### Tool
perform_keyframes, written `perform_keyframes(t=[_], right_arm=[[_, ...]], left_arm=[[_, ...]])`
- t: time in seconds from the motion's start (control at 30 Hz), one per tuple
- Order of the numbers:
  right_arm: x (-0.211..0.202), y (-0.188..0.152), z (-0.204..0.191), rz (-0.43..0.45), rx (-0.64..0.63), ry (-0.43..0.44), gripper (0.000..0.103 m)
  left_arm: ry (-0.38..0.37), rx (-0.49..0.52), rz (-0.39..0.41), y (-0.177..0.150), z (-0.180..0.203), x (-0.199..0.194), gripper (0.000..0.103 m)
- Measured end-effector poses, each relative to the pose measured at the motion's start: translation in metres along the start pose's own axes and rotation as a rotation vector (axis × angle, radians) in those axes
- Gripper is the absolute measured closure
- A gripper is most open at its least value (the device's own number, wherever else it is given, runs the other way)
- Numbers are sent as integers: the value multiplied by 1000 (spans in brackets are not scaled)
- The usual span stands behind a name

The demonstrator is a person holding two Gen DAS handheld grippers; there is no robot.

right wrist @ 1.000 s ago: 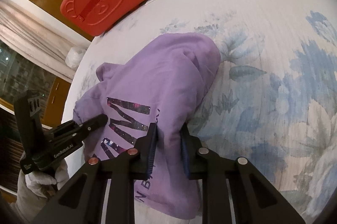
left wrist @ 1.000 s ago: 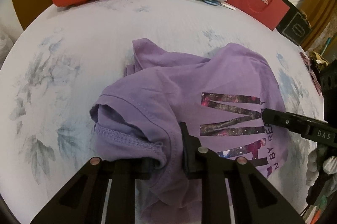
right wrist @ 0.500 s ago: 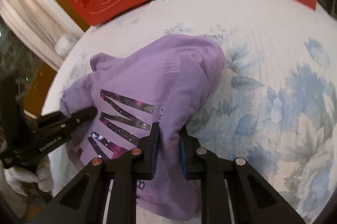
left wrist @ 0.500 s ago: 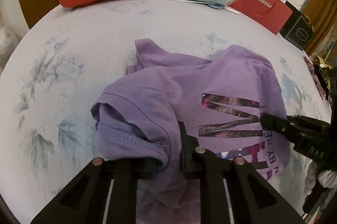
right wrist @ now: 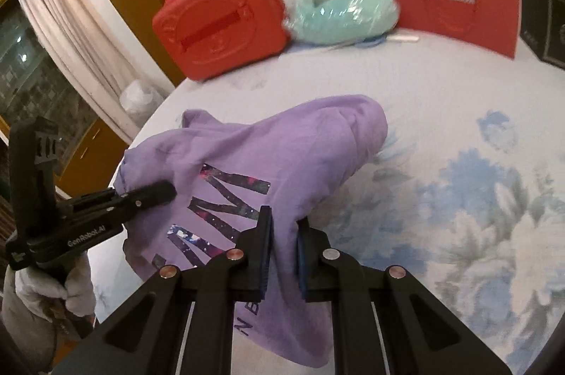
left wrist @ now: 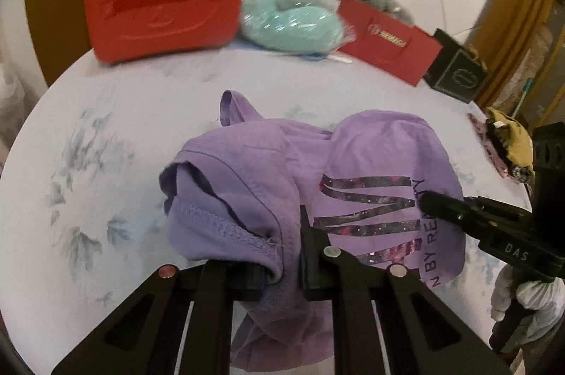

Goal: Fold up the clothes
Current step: 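Lift the folded shirt with both tools off the bed, then carry the folded shirt with both tools and place it on the yellow clothes pile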

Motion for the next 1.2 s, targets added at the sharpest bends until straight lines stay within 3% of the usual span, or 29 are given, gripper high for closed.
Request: perform_keyframes(t=[0.53,0.97,1.2], right_arm=[[-97,-9,55,88,8,-93,92],[-160,-36,114,117,114,-263,92],[-191,-43,164,147,145,-282,92]], left_arm=[[-18,115,-1,-4,118,6,91],[-158,230,-22,-7,216,20,91],[-160,244,-17,-3,275,36,91]])
Point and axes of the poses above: each gripper's, at about its wrist camera, not at the fingertips, and x roughly the way its jaws point, z to its right, y to its top, the point moved 10 cm from there along x, roughly the way its jaws point, and after that the axes turned 2 degrees about -x, right-handed, at the moved point
